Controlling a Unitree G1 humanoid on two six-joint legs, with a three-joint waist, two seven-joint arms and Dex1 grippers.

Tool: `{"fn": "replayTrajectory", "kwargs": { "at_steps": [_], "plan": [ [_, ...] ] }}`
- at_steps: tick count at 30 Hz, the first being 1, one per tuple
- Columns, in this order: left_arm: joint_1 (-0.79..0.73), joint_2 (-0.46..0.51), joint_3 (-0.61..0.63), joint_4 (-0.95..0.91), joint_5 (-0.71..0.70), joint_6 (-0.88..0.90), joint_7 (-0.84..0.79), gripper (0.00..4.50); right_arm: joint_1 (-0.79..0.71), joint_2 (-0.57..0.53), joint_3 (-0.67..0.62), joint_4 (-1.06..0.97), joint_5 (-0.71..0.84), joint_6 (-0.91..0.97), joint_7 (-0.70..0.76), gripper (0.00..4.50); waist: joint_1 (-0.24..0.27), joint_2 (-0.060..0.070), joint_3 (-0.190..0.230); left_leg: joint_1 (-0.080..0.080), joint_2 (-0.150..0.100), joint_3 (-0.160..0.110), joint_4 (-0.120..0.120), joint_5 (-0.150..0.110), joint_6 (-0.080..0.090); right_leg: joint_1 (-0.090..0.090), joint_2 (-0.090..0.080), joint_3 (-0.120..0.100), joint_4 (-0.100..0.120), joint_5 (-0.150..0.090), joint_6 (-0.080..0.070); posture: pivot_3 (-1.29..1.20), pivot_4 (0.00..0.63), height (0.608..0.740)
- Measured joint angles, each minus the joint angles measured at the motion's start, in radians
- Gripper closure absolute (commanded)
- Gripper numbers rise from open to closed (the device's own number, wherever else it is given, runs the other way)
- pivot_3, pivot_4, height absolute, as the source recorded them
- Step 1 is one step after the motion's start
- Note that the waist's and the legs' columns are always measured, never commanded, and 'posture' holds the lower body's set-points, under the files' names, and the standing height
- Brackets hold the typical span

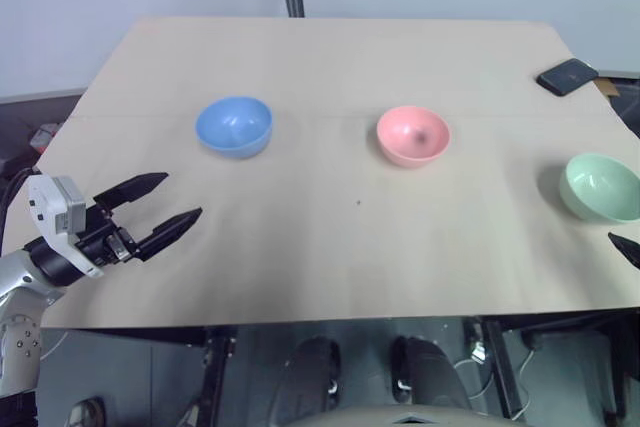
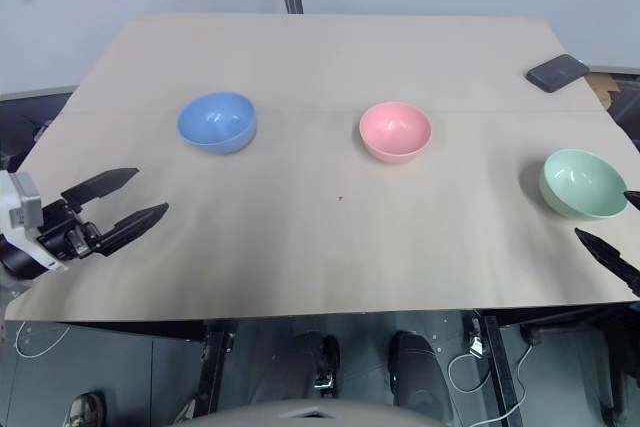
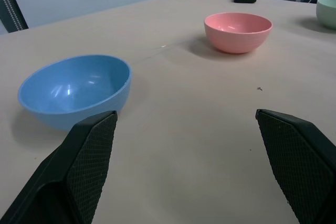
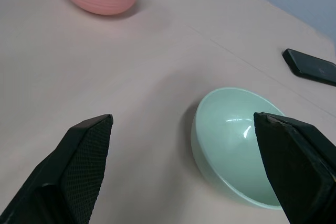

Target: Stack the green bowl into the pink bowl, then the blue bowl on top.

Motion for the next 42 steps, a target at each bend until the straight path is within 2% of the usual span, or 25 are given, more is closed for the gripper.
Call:
{"fn": "replayTrajectory", "kwargs": {
  "at_steps": [5, 10, 14, 17, 19, 21, 23, 26, 27, 29, 32, 33, 37, 42],
  "plan": [
    [-0.045, 0.0, -0.005, -0.008, -0.001, 0.028, 0.019, 0.03, -0.071, 0.0, 0.038, -0.07, 0.0, 0.056, -0.047, 0.0, -0.002, 0.0, 0.0, 0.0, 0.0, 0.0, 0.0, 0.0, 0.0, 0.0, 0.0, 0.0, 0.0, 0.0, 0.0, 0.0, 0.15, 0.739],
    [-0.049, -0.006, -0.012, -0.033, -0.002, 0.064, 0.031, 0.03, -0.118, 0.0, 0.122, -0.117, -0.018, 0.118, -0.081, 0.0, 0.0, 0.0, 0.0, 0.0, 0.0, 0.0, 0.0, 0.002, -0.002, 0.0, 0.0, 0.0, -0.001, 0.0, 0.0, 0.0, 0.15, 0.739],
    [-0.06, -0.017, -0.043, -0.072, -0.024, 0.096, 0.03, 0.03, -0.21, 0.0, 0.225, -0.166, -0.02, 0.194, -0.12, 0.0, -0.001, 0.0, 0.0, 0.0, 0.0, 0.001, 0.0, 0.002, -0.002, 0.0, 0.0, 0.0, -0.001, 0.0, 0.0, 0.0, 0.15, 0.739],
    [-0.09, -0.024, -0.092, -0.131, -0.042, 0.103, 0.015, 0.03, -0.58, 0.009, 0.564, -0.14, -0.192, 0.224, -0.158, 0.0, -0.032, 0.0, 0.0, 0.003, 0.001, 0.004, 0.0, 0.002, -0.002, -0.001, 0.0, -0.001, 0.001, 0.002, -0.001, 0.0, 0.15, 0.739],
    [-0.107, -0.024, -0.124, -0.18, -0.057, 0.109, 0.001, 0.03, -0.779, 0.053, 0.736, -0.08, -0.286, 0.222, -0.15, 0.0, -0.034, 0.0, 0.0, 0.002, 0.001, 0.005, 0.0, 0.003, -0.002, -0.002, 0.001, -0.002, 0.003, 0.002, -0.002, 0.0, 0.15, 0.739],
    [-0.115, -0.025, -0.13, -0.196, -0.079, 0.121, -0.001, 0.03, -0.899, 0.093, 0.842, -0.002, -0.35, 0.218, -0.134, 0.0, -0.026, 0.0, 0.0, -0.001, 0.001, 0.003, 0.0, 0.004, -0.005, -0.005, 0.002, -0.004, 0.005, 0.002, -0.002, 0.0, 0.15, 0.739],
    [-0.118, -0.033, -0.132, -0.198, -0.081, 0.132, 0.003, 0.03, -1.08, 0.193, 0.984, 0.204, -0.445, 0.204, -0.101, 0.0, -0.024, 0.0, 0.001, -0.003, 0.0, 0.002, -0.002, 0.004, -0.005, -0.006, 0.004, -0.006, 0.004, 0.001, -0.002, 0.0, 0.15, 0.739],
    [-0.122, -0.046, -0.137, -0.213, -0.081, 0.135, 0.015, 0.03, -1.19, 0.263, 1.08, 0.371, -0.516, 0.153, -0.063, 0.0, -0.022, 0.0, 0.001, -0.006, -0.002, 0.001, -0.002, 0.004, -0.004, -0.006, 0.004, -0.008, 0.001, 0.003, 0.001, 0.0, 0.15, 0.739],
    [-0.119, -0.052, -0.139, -0.221, -0.081, 0.136, 0.021, 0.0, -1.212, 0.279, 1.103, 0.432, -0.54, 0.129, -0.048, 0.4, -0.019, -0.001, 0.001, -0.006, -0.002, 0.0, -0.002, 0.004, -0.003, -0.005, 0.003, -0.009, 0.0, 0.004, 0.001, 0.0, 0.15, 0.739],
    [-0.108, -0.057, -0.137, -0.226, -0.081, 0.137, 0.028, 0.0, -1.233, 0.296, 1.119, 0.508, -0.564, 0.105, -0.044, 0.81, -0.018, -0.001, 0.001, -0.006, -0.003, 0.0, -0.002, 0.003, -0.003, -0.005, 0.003, -0.009, -0.002, 0.004, 0.001, 0.0, 0.15, 0.739],
    [-0.064, -0.078, -0.13, -0.263, -0.081, 0.136, 0.047, 0.0, -1.281, 0.331, 1.142, 0.7, -0.621, 0.044, -0.047, 2.13, -0.024, 0.0, 0.001, -0.007, -0.003, 0.0, -0.002, 0.003, -0.003, -0.004, 0.003, -0.01, -0.004, 0.004, 0.002, 0.0, 0.15, 0.739],
    [-0.054, -0.08, -0.128, -0.269, -0.081, 0.136, 0.052, 0.0, -1.29, 0.336, 1.147, 0.739, -0.634, 0.022, -0.046, 2.74, -0.026, 0.0, 0.001, -0.006, -0.003, 0.0, -0.002, 0.003, -0.003, -0.004, 0.003, -0.01, -0.004, 0.004, 0.002, 0.0, 0.15, 0.739],
    [-0.036, -0.09, -0.119, -0.297, -0.081, 0.136, 0.079, 0.0, -1.327, 0.35, 1.139, 0.785, -0.652, -0.04, -0.045, 4.48, -0.031, 0.0, 0.002, -0.002, -0.001, 0.0, -0.002, 0.005, -0.005, -0.001, 0.005, -0.009, -0.002, 0.004, 0.002, 0.0, 0.15, 0.739],
    [-0.019, -0.11, -0.119, -0.32, -0.079, 0.137, 0.125, 0.0, -1.328, 0.352, 1.137, 0.735, -0.658, -0.061, 0.01, 4.48, -0.03, 0.001, 0.001, 0.0, 0.001, -0.001, -0.002, 0.006, -0.007, -0.001, 0.006, -0.009, 0.001, 0.003, 0.001, 0.0, 0.15, 0.739]
  ]
}}
